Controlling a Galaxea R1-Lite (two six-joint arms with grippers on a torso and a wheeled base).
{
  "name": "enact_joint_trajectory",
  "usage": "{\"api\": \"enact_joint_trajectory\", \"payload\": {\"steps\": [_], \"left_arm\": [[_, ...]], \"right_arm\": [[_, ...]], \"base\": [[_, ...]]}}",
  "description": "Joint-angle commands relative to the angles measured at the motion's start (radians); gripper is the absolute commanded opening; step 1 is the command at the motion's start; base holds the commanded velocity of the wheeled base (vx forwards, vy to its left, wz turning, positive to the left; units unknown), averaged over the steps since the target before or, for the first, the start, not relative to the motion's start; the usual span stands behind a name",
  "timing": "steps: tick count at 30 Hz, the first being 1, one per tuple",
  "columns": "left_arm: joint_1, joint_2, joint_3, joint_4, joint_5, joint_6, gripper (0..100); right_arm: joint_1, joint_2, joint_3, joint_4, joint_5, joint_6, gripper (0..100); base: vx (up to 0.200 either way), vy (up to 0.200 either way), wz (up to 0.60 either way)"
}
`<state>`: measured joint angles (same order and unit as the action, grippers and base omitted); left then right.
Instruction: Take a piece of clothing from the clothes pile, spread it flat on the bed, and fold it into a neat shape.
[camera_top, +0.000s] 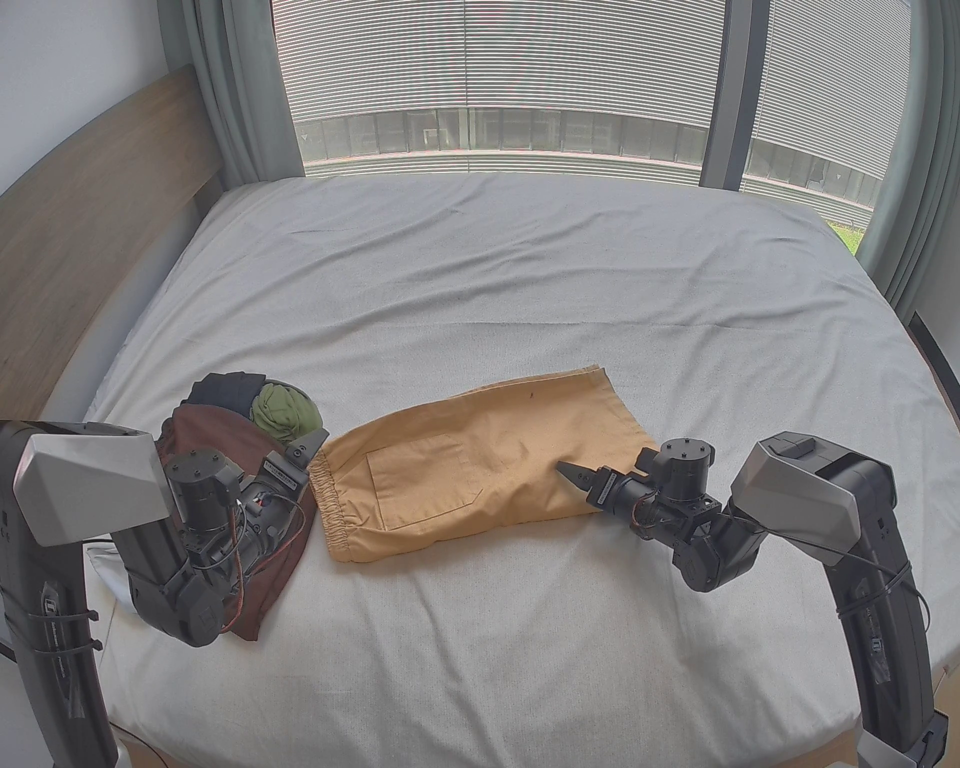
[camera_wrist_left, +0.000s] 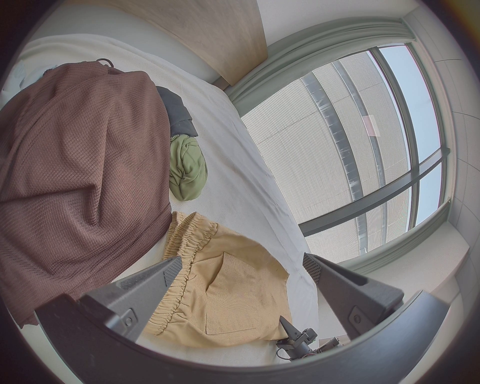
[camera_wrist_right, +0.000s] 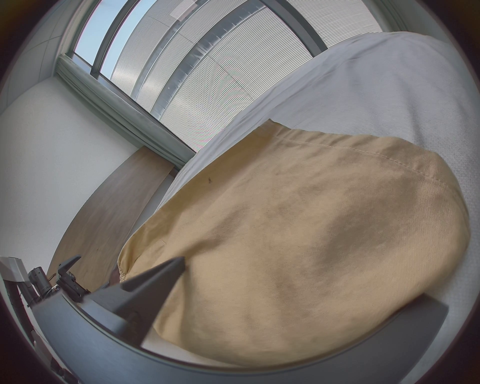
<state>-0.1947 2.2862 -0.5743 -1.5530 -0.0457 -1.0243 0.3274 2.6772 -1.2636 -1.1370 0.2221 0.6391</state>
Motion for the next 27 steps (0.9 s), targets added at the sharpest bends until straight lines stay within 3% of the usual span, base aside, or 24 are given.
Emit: {"api": "enact_joint_trajectory", "payload": {"steps": [1, 13, 19, 27], "left_arm": [[-0.002, -0.001, -0.001, -0.001, -0.003, -0.004, 100], [0.000, 0.006, -0.003, -0.001, -0.006, -0.005, 100], [-0.002, 0.006, -0.001, -0.001, -0.008, -0.007, 100], [-0.002, 0.006, -0.001, -0.001, -0.009, -0.007, 100]], "right_arm": [[-0.002, 0.013, 0.003, -0.007, 0.000, 0.001, 0], [-0.001, -0.051, 0.090, -0.033, -0.004, -0.007, 0], [-0.002, -0.112, 0.227, -0.067, -0.004, -0.099, 0], [-0.002, -0.197, 0.408, -0.070, -0.009, -0.161, 0]], "base": [[0.000, 0.000, 0.00], [0.000, 0.000, 0.00], [0.000, 0.000, 0.00], [0.000, 0.000, 0.00]]}}
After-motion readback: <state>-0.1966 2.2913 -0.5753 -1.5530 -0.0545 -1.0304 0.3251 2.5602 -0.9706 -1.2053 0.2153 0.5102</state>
